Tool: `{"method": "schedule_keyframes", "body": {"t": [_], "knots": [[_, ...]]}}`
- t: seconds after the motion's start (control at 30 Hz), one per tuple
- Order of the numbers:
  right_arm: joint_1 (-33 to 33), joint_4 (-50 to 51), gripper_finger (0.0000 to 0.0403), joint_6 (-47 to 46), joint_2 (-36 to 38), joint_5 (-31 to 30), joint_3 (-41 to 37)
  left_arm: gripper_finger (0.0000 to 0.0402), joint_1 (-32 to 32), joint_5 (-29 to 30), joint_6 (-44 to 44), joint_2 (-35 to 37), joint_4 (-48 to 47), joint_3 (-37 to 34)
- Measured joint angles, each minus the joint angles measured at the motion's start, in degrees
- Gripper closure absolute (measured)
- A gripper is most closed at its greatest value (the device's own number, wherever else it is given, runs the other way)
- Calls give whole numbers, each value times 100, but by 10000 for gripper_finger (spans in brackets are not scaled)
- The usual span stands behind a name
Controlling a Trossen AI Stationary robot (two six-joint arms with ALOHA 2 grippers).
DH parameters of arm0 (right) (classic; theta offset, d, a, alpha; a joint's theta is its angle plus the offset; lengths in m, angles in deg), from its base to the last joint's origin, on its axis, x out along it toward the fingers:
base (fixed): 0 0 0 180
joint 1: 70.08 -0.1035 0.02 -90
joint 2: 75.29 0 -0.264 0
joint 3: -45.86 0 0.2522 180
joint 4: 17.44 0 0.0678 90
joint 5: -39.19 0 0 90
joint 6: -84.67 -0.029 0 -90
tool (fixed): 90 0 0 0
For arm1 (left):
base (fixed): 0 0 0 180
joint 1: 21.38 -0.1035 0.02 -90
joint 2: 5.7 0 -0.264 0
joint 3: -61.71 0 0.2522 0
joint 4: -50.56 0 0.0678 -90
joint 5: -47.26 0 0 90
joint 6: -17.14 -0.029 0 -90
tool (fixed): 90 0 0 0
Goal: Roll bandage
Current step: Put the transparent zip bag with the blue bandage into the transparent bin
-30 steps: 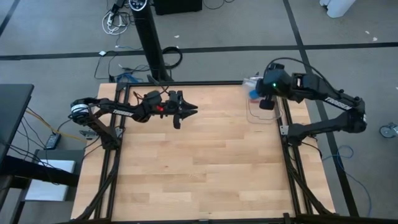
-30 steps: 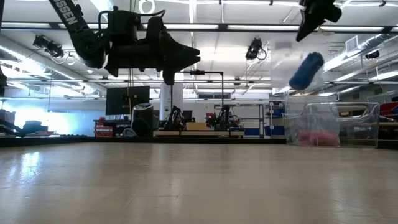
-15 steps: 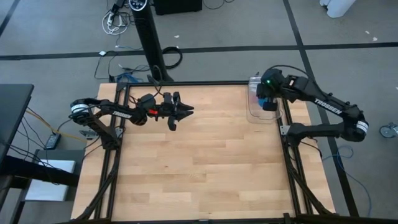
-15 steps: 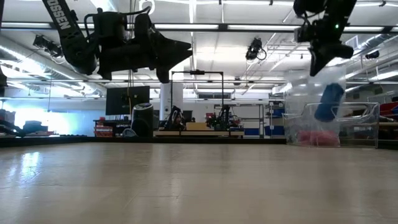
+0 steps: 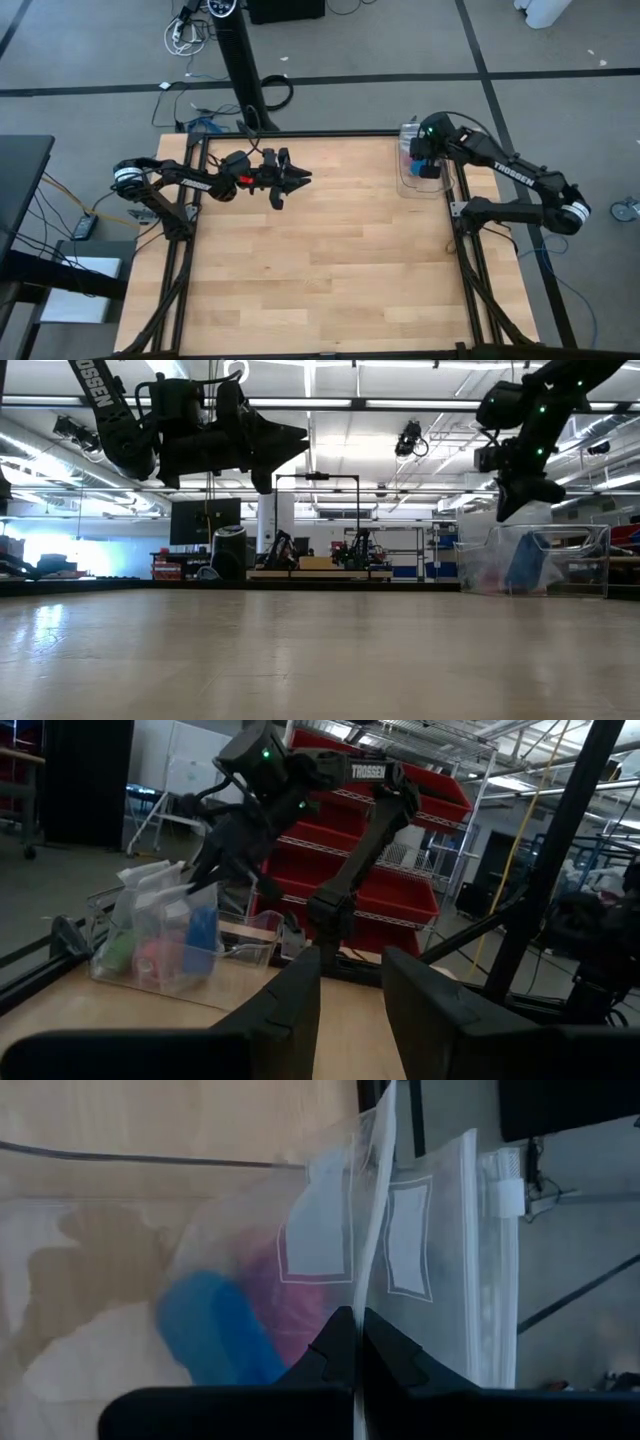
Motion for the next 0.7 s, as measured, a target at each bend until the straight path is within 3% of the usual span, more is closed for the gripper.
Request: {"method": "schedule_keyframes", "body": {"t": [0.23, 0.7], "knots": [[143, -186, 388, -244, 0, 103, -159, 286, 0, 2, -6, 0, -2, 0], [53, -17, 299, -986, 5, -96, 387, 286, 1, 0, 29, 0, -32, 0]]}}
